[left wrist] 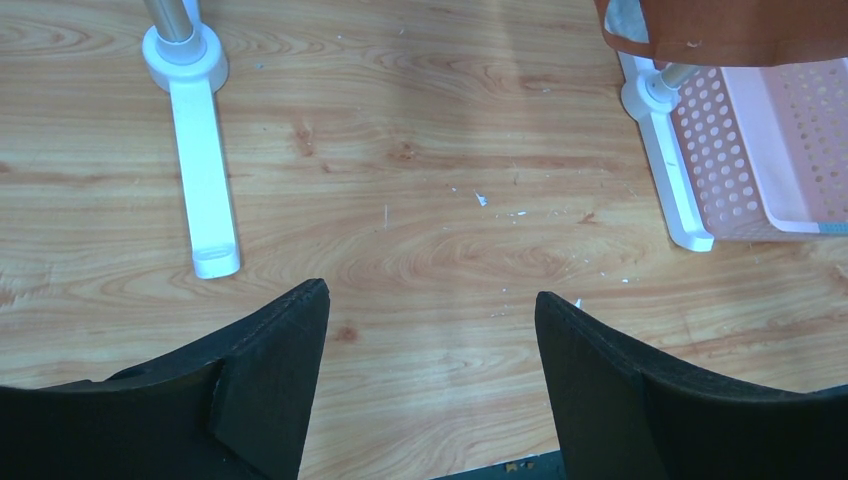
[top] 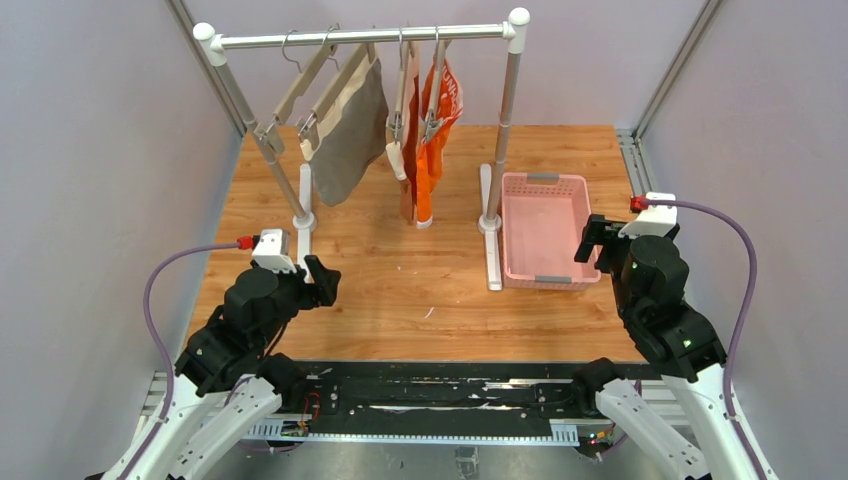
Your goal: Remove the underwear clipped to the hanger
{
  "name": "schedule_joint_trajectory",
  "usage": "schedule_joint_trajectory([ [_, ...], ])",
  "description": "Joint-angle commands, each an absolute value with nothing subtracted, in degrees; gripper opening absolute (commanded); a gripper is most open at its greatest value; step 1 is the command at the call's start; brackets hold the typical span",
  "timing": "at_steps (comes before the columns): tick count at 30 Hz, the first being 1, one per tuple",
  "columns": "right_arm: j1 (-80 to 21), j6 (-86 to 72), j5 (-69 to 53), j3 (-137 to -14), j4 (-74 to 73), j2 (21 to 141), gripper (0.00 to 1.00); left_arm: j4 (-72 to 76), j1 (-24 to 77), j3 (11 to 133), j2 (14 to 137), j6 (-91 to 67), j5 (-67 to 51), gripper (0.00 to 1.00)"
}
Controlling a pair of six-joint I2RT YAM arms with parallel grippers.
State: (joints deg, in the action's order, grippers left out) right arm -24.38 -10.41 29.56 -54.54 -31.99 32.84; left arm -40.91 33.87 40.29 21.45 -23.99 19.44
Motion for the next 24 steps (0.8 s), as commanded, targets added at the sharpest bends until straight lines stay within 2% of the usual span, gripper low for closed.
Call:
schedule_joint_trajectory([
  [1,-25.2,-10.3,29.5,-53.9,-30.9,32.5,0.84,-40.6,33.6,42.2,21.0,-23.7,19.4,0.81],
  [10,-25.2,-9.6,28.5,-53.1,-29.4,32.1,0.84,-35.0,33.6,46.4,24.6,-17.9,9.6,0.75],
  [18,-25.2,-8.3,26.2,-51.7,-26.9,31.3,0.86,-35.9,33.6,62.4,39.8,-11.4,-3.1,0.71],
  [24,-25.2,-7.7,26.1,-53.6,-28.3,33.3,0.85,-37.0,33.6,74.4,44.4,-7.3,-0.8,0.66],
])
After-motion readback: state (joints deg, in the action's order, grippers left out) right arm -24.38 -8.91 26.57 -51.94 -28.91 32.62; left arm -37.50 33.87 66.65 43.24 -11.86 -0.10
